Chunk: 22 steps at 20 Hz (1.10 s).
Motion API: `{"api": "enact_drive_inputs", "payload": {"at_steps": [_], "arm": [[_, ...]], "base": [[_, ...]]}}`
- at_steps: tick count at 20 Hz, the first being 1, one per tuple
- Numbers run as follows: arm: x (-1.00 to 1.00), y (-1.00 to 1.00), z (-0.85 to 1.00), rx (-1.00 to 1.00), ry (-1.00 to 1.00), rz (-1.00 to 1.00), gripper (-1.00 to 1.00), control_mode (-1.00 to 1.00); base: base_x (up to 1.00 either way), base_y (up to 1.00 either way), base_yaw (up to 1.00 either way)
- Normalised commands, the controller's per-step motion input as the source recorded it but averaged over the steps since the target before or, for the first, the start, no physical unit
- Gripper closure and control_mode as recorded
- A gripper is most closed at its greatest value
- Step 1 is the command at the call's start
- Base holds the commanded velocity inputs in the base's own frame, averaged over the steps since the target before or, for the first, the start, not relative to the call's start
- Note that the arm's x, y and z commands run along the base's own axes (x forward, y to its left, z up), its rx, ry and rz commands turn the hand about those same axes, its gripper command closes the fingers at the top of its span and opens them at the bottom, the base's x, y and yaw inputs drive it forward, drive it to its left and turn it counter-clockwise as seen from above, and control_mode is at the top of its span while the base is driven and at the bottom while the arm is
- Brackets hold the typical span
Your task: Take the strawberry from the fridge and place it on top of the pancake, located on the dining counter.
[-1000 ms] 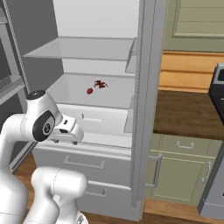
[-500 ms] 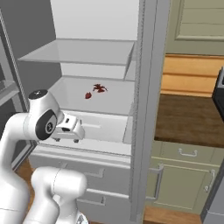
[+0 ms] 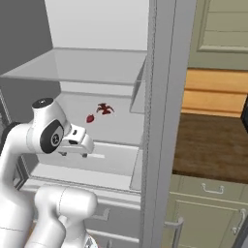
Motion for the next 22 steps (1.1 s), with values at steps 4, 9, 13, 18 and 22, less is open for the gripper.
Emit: {"api": "enact_drive_inputs", "payload": {"at_steps": [4, 9, 13, 18, 22], "arm": [[0.0, 0.0, 0.0, 0.0, 0.0, 0.0, -1.0, 1.0], [0.0, 0.0, 0.0, 0.0, 0.0, 0.0, -1.0, 1.0], [0.0, 0.0, 0.0, 0.0, 0.0, 0.0, -1.0, 1.0], [0.0, 0.0, 0.0, 0.0, 0.0, 0.0, -1.0, 1.0], [0.0, 0.0, 0.0, 0.0, 0.0, 0.0, -1.0, 1.0]], "base": [[0.33, 0.14, 0.0], [0.29, 0.18, 0.0], [0.36, 0.19, 0.0], [0.35, 0.22, 0.0], [0.23, 0.11, 0.0]]}}
